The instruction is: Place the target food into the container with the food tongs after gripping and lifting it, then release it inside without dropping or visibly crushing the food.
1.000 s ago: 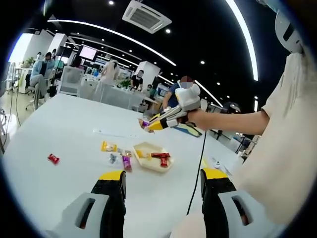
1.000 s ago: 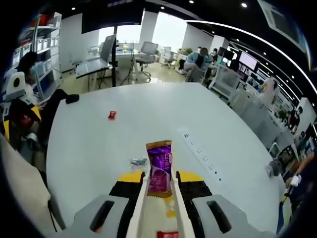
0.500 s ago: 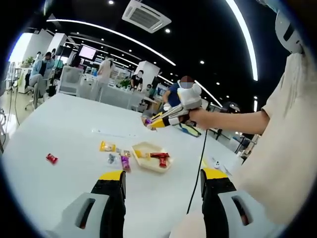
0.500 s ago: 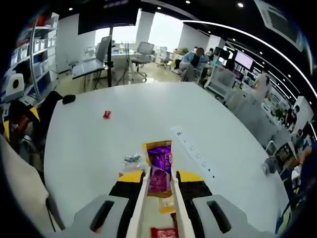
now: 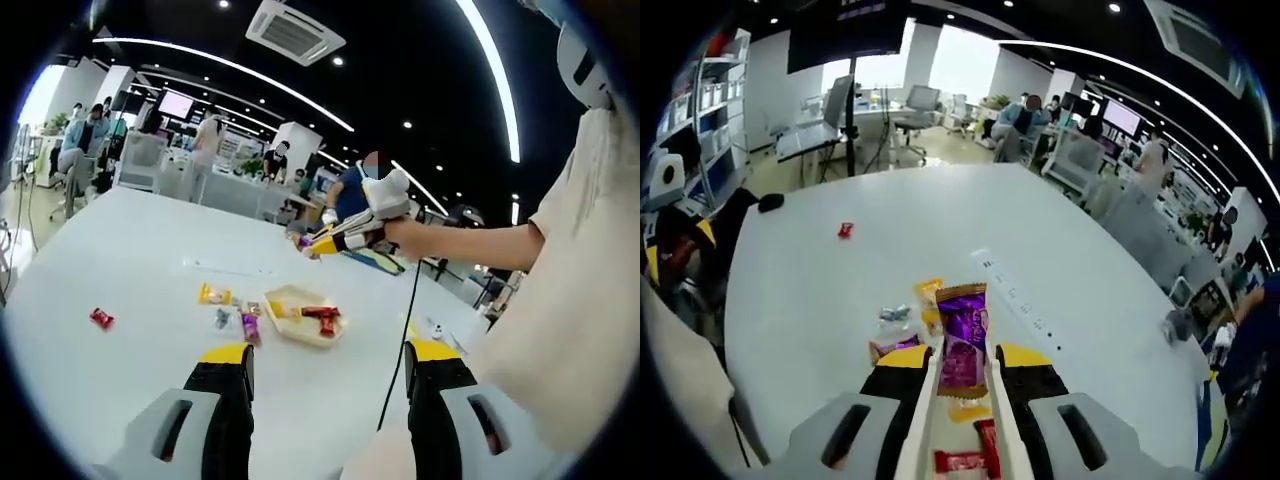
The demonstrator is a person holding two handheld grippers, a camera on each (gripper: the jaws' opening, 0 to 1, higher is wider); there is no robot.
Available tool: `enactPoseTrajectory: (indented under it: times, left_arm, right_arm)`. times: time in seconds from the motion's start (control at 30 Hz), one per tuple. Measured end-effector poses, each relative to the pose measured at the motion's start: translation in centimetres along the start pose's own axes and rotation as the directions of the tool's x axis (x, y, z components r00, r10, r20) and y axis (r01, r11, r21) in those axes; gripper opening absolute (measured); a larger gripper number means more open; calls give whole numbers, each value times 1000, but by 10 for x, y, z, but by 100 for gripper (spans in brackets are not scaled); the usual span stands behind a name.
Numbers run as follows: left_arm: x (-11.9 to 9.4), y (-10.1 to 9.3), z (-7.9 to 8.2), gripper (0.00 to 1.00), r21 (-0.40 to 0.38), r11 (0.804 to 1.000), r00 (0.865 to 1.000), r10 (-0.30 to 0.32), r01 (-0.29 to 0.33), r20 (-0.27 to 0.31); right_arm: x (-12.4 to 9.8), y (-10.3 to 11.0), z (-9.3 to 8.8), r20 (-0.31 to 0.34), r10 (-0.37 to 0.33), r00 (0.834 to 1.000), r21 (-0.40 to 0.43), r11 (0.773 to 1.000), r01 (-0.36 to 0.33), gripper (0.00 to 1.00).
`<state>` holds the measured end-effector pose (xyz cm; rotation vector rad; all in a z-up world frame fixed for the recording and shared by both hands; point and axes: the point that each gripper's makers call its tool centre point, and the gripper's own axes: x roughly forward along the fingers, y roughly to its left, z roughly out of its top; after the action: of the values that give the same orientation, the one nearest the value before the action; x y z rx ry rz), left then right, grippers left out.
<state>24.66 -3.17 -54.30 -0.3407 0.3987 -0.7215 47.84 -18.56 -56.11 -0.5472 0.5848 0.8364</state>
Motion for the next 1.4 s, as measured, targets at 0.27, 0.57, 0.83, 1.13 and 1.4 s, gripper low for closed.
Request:
enactPoseTrajectory:
  times: [0.27,0.57,0.83,1.13,1.4]
  left_arm:
    - [1,-1,1,61,3,1000,1000,-4,4,2]
    - [1,-2,0,61,3,1000,1000,-7,7,-1]
    - [1,-2,0,61,5,1000,1000,-9,9,-2]
    - [1,-2,0,61,7,1000,1000,-10,10,-4]
    - [3,-3,1,61,10,1000,1000,-13,13,-4]
  right_arm:
    - [-4,-4,-1,1,-10,1000,5,1000,10,25]
    - [-8,-9,-4,-1,-24,1000,8,1000,24,25]
    - [-10,-12,-8,-4,-31,1000,13,999,31,25]
    - [-12,-16,-8,-4,-41,999,14,999,41,25]
    - [-14,-22,-11,-7,-47,999,16,999,47,25]
